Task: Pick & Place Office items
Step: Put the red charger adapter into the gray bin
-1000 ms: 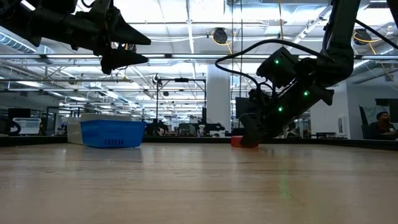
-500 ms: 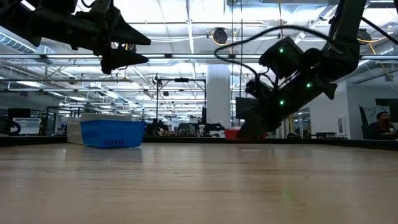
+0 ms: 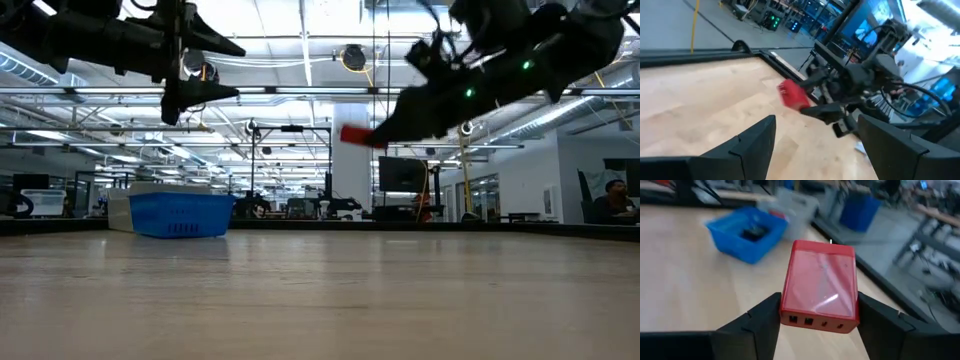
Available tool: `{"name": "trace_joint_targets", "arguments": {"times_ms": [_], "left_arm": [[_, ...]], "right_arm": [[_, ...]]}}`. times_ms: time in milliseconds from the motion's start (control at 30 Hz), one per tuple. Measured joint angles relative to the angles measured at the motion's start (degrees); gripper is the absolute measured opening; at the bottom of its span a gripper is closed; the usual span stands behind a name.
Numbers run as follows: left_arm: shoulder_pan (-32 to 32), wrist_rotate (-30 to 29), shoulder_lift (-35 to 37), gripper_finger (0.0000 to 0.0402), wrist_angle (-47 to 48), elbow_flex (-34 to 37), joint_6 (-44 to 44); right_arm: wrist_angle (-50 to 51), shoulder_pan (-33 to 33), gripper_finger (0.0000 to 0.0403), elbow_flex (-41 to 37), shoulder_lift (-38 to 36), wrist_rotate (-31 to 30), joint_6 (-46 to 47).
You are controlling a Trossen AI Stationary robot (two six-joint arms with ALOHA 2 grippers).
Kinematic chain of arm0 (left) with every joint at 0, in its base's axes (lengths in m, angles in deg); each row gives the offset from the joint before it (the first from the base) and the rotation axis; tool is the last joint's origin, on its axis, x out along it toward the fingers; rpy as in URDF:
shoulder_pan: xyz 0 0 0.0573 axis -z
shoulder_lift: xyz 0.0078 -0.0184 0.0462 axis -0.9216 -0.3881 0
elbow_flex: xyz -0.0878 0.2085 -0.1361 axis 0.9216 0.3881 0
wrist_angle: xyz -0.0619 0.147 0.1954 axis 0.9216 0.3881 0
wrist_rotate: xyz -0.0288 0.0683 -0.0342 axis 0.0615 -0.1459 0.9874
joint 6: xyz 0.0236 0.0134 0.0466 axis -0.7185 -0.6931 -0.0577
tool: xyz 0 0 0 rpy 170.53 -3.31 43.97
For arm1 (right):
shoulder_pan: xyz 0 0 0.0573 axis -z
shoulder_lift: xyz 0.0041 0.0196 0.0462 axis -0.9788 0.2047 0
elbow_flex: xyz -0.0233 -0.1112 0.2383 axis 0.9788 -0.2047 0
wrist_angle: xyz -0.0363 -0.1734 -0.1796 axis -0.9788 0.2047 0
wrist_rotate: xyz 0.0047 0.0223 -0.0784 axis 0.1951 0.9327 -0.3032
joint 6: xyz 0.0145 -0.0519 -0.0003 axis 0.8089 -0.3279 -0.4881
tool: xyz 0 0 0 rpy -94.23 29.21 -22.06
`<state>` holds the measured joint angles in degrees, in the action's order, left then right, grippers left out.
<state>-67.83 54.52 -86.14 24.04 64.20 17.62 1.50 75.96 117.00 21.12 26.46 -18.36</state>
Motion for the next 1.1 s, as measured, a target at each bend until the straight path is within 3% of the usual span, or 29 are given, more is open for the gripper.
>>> {"name": "trace_joint_targets", "arguments": {"times_ms": [200,467,733,1100], "left_arm": [[0.02,0.60,-3.55,0.0285,-1.12,0.00,7.47],[0.00,4.25,-12.37,0.0285,-13.82,-1.03,8.27],[0.00,9.54,-21.21,0.0285,-13.32,-8.59,7.57],[0.00,11.61,-31.88,0.0285,-13.64,-17.50,6.76]], "right_arm": [[-3.65,-5.24,0.0215,0.00,-2.30,0.02,-6.48],[-6.93,-8.84,0.0218,0.02,-2.30,2.80,-10.68],[-6.64,-9.13,0.0220,1.51,-2.01,2.91,-10.84],[-3.89,-10.59,0.0219,3.32,-2.01,2.70,-12.26]]}}
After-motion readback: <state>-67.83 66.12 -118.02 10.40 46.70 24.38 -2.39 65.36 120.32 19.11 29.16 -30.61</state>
